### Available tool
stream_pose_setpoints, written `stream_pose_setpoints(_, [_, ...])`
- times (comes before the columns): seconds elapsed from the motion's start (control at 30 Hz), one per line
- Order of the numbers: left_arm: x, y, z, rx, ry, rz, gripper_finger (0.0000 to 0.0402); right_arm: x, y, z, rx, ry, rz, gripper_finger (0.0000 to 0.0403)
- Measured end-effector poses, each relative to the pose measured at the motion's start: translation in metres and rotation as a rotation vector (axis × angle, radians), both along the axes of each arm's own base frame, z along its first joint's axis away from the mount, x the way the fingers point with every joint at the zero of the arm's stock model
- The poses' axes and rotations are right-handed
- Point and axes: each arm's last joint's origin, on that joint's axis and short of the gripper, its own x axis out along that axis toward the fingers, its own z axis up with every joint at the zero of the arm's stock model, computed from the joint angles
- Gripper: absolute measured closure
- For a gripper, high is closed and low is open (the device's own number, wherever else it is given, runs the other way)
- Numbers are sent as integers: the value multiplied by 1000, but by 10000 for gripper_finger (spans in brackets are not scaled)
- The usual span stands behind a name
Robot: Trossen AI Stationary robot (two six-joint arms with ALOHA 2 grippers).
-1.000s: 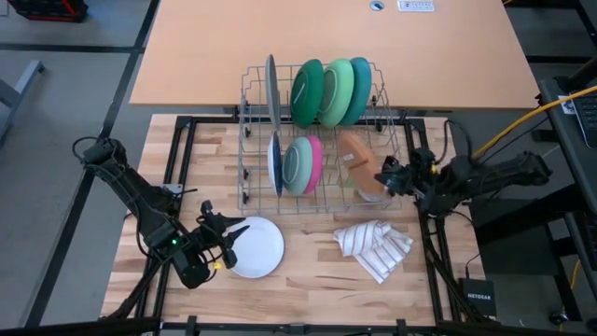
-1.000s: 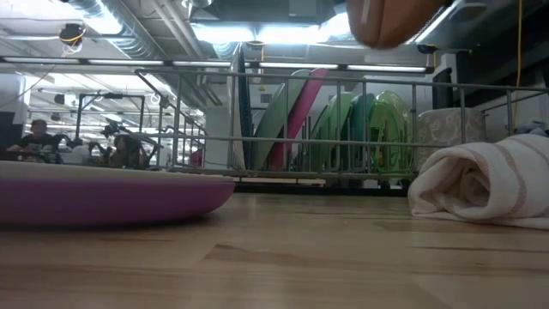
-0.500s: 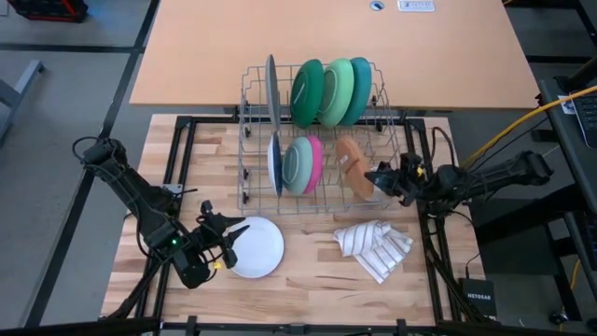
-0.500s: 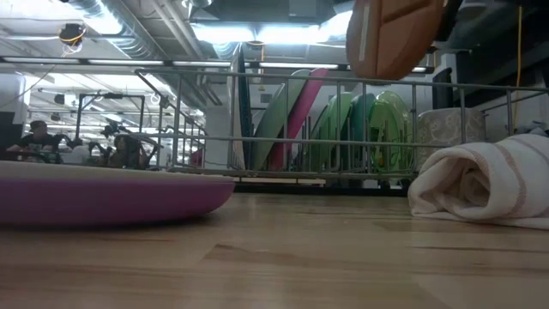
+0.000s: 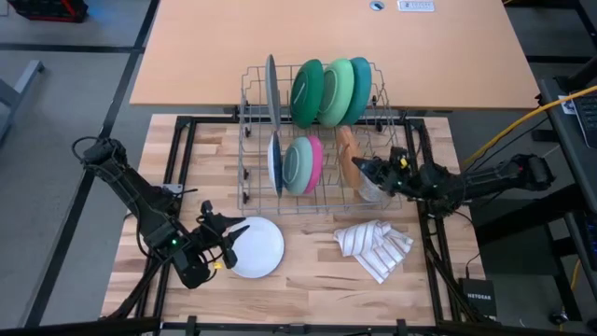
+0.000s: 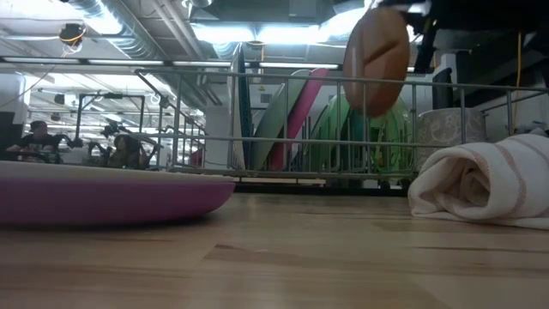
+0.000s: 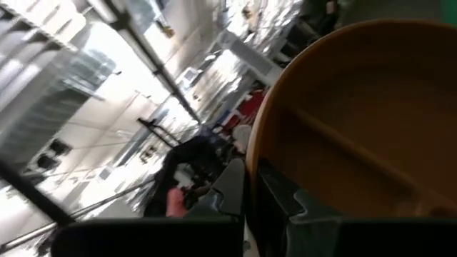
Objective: Sort dishes
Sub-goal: Put the brown plate in the dish rack
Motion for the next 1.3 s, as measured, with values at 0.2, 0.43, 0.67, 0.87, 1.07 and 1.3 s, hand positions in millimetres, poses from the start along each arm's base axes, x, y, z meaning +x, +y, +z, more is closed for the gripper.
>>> stream_pose_setpoints(0.2, [0, 0, 0, 0, 0, 0, 304, 7, -14, -7, 60, 17, -33, 387])
stream_pose_setpoints(0.43, [0, 0, 0, 0, 0, 0, 304, 13, -20, -14, 93, 45, -40, 386])
stream_pose_setpoints(0.67, [0, 0, 0, 0, 0, 0, 304, 16, -21, -19, 111, 67, -76, 386])
stream_pose_setpoints(0.87, [0, 0, 0, 0, 0, 0, 304, 16, -21, -19, 123, 66, -113, 386])
stream_pose_setpoints(1.07, [0, 0, 0, 1, 1, 0, 304, 17, -21, -23, 135, 110, -104, 386])
stream_pose_setpoints(1.3, [0, 0, 0, 1, 1, 0, 304, 18, -22, -37, 181, 232, -122, 386])
